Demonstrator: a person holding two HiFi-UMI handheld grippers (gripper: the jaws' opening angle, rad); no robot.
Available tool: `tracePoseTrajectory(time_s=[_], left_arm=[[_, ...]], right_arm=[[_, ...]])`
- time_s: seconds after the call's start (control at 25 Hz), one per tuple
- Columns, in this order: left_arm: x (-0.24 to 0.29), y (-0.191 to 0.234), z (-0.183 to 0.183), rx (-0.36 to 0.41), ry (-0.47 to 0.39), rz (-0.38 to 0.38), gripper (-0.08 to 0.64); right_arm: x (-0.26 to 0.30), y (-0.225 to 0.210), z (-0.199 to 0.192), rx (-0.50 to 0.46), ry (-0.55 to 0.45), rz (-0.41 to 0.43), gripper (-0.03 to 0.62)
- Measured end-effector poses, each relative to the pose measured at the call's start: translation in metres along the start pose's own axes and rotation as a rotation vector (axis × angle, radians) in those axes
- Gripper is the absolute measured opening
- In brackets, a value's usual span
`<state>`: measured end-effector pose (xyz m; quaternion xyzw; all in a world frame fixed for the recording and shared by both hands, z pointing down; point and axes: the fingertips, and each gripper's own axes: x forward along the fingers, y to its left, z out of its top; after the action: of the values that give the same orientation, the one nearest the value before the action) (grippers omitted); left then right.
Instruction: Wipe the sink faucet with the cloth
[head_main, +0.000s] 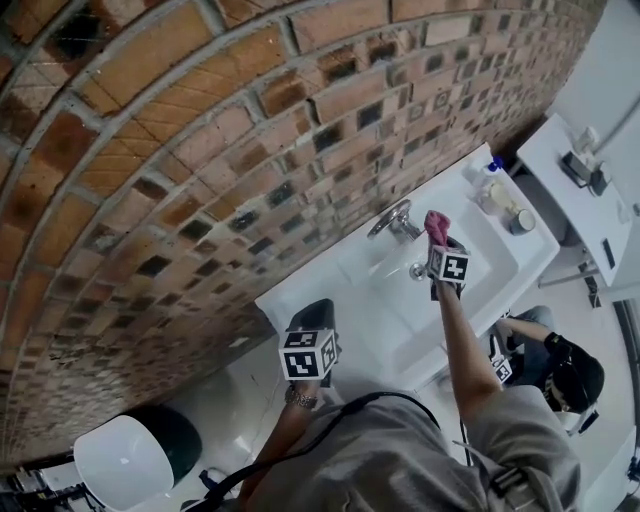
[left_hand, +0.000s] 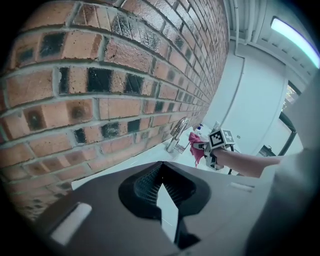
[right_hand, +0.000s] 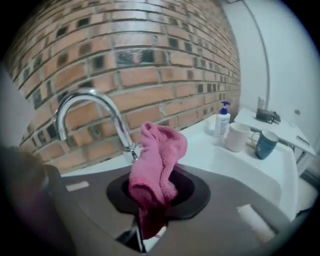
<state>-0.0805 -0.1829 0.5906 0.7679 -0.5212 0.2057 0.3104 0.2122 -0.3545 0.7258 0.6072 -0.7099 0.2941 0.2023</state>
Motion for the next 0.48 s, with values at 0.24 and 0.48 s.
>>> tracePoseTrajectory(time_s=[0.24, 0.48], left_arm=[[0.003, -0.014, 0.001, 0.022, 0.003, -0.027, 0.020], [0.006, -0.011, 0.000, 0.014, 0.010, -0.024, 0.020]], right_arm=[[0.039, 0.003, -0.047, 0.013, 0.193, -0.007, 0.078], [0.032, 0.071, -0.084, -0.090, 0.326, 0.271, 0.078]])
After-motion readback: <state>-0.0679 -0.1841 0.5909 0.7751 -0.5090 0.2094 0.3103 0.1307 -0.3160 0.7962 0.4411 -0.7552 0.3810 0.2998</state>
